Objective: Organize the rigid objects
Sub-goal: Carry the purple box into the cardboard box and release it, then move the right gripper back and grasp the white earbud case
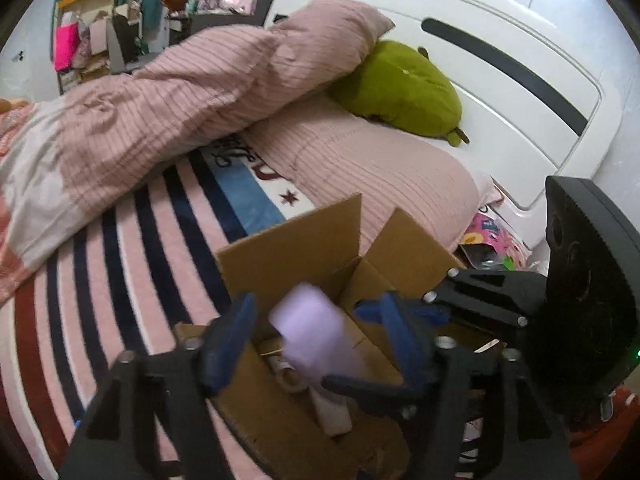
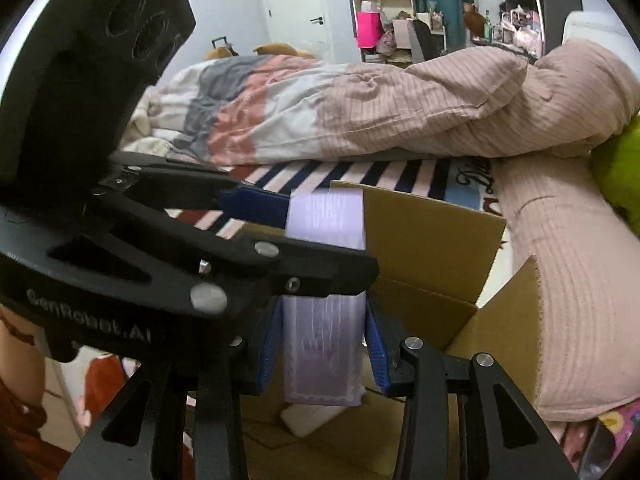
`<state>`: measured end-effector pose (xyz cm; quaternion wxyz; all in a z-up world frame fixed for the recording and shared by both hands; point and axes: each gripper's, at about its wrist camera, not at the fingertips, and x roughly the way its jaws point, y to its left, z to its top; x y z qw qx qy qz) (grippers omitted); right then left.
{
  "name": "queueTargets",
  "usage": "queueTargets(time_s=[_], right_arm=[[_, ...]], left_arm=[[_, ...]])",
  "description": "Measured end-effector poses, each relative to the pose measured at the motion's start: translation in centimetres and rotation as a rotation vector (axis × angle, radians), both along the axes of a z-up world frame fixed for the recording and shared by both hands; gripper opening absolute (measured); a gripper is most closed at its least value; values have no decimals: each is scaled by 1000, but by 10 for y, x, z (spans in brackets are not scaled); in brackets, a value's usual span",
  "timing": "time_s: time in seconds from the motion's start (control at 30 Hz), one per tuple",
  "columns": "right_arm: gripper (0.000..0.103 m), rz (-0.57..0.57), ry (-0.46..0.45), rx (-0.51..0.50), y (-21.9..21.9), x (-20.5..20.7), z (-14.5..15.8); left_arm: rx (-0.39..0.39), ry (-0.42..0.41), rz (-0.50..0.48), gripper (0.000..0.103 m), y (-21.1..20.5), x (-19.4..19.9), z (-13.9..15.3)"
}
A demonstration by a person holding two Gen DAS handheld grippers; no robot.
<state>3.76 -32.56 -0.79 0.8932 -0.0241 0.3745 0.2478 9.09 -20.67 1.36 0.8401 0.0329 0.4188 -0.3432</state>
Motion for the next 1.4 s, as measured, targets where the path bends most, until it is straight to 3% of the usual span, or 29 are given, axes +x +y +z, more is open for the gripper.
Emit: queueTargets(time_s=[0.07, 0.2, 0.3, 0.4, 0.57, 0.7, 0.8, 0.93, 1.07, 1.2, 1.27, 1.4], right_arm=[[54, -4, -16, -6, 1, -5, 1], [55, 18, -55, 4, 17, -7, 8], [55, 121, -111, 60, 49, -20, 22], [55, 191, -118, 55, 87, -29, 28], [55, 324, -42, 40, 165, -29, 13], [55, 357, 45, -21, 215, -13, -26], [55, 305, 83, -92, 235, 11, -63], [54, 167, 52, -179, 241, 44, -93], [49, 69, 77, -175, 231, 76, -108], [46, 136, 187, -83, 233, 91, -120], [31, 150, 173, -88, 236, 83, -119], [21, 179, 123, -127, 240, 69, -111]], left_arm=[[-18, -21, 19, 69, 14, -6, 6], [-21, -99, 104, 70, 59, -25, 23], [0, -139, 188, 71, 99, -37, 29], [8, -156, 291, 71, 151, -52, 29], [11, -145, 414, 73, 224, -67, 7], [4, -109, 478, 73, 269, -71, -24], [-11, -68, 506, 73, 291, -69, -48], [-15, -28, 530, 73, 308, -62, -71], [-16, 0, 539, 73, 318, -58, -85], [-24, 15, 544, 73, 322, -54, -92], [-29, 20, 546, 73, 322, -55, -93], [-26, 20, 544, 73, 319, -58, -91]])
